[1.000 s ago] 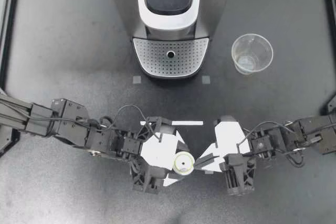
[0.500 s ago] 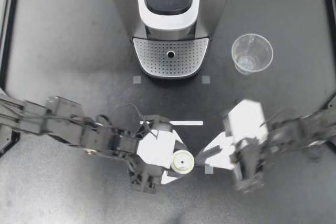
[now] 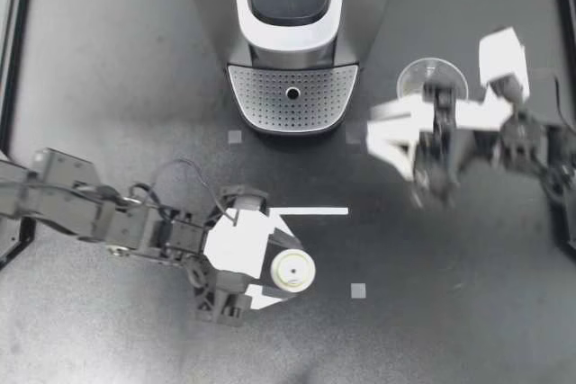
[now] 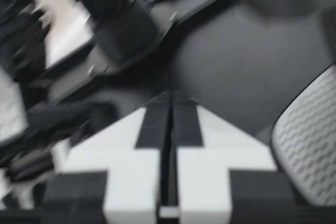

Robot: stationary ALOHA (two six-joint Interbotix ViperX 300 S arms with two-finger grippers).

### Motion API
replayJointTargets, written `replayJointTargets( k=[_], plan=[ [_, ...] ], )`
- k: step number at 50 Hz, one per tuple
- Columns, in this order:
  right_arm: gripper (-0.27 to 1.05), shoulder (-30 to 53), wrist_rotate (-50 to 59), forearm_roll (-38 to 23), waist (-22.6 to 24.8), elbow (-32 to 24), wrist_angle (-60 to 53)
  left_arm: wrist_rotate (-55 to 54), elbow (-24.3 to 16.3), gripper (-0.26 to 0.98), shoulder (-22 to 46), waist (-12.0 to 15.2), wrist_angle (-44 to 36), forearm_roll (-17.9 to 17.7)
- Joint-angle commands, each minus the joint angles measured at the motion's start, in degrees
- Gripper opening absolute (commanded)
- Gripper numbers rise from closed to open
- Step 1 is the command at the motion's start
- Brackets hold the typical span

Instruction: Place the coffee capsule inside the capsule container, then place the cup onto the center of the cup tray, then push the 'Hot Water' and 'Travel Mug' buttons.

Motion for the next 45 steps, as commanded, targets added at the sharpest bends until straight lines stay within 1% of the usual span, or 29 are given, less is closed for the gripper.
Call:
replayJointTargets(
  k=[1, 8, 19, 31, 45],
  plan=[
    [0.11, 0.6, -0.8, -0.3, -2.0, -2.6, -1.6, 0.2, -0.4, 0.53, -2.5, -0.1, 1.1, -0.1],
    [0.11, 1.8, -3.0, -0.6, -2.6, -4.0, -4.3, 0.1, 0.0, 0.53, -2.9, -0.1, 1.1, -0.1],
    [0.11, 1.5, -5.7, -0.6, -3.0, -5.2, -5.2, 0.3, 0.2, 0.53, -3.0, -0.2, -0.1, -0.1],
    [0.11, 1.3, -6.0, -0.6, -5.2, -6.1, -6.2, 0.4, -0.2, 0.53, -3.0, -0.2, -0.5, -0.1],
    [0.11, 1.3, -6.1, -0.6, -5.8, -7.6, -7.4, 0.4, -0.4, 0.53, -3.1, -0.2, -0.5, -0.1]
  ],
)
